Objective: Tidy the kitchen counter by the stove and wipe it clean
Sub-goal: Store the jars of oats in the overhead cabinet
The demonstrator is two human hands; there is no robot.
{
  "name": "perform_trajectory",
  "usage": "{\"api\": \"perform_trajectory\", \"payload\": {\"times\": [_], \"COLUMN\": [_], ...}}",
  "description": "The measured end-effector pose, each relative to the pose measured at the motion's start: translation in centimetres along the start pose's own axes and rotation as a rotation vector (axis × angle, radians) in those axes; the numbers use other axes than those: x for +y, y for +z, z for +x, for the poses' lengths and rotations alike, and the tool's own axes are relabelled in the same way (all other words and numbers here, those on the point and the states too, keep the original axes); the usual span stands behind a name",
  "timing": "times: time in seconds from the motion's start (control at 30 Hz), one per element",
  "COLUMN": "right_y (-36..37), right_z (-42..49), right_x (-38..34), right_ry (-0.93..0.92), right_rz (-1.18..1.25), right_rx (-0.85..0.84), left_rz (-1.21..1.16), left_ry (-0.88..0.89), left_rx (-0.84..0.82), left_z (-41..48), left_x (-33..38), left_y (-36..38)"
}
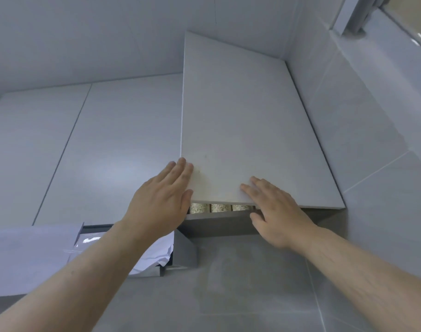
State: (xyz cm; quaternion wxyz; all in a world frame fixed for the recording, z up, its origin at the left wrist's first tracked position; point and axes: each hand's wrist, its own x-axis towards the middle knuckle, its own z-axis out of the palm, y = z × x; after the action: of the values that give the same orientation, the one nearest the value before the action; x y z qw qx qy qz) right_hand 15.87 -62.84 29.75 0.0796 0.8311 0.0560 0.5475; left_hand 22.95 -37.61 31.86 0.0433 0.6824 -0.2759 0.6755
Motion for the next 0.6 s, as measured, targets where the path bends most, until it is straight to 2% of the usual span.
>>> {"api": "perform_trajectory", "payload": {"times": [0.2, 0.33, 0.6], "right_y": [3.2, 4.8, 6.7], "right_z": [0.6, 1.0, 1.5], "right_x": [1.5, 2.0, 2.8], "right_ry": [0.011, 0.008, 0.008], "right_rz": [-0.136, -0.184, -0.237], "right_rx": [-0.015, -0.028, -0.043], "left_rz": [0.107, 0.045, -0.067], "left_ry": [0.036, 0.007, -0.064], "left_rx": [-0.032, -0.132, -0.193], "left_z": [-0.2, -0.2, 0.1], "left_x": [-1.2, -1.6, -1.9], "left_y": [4.2, 6.8, 10.3]}}
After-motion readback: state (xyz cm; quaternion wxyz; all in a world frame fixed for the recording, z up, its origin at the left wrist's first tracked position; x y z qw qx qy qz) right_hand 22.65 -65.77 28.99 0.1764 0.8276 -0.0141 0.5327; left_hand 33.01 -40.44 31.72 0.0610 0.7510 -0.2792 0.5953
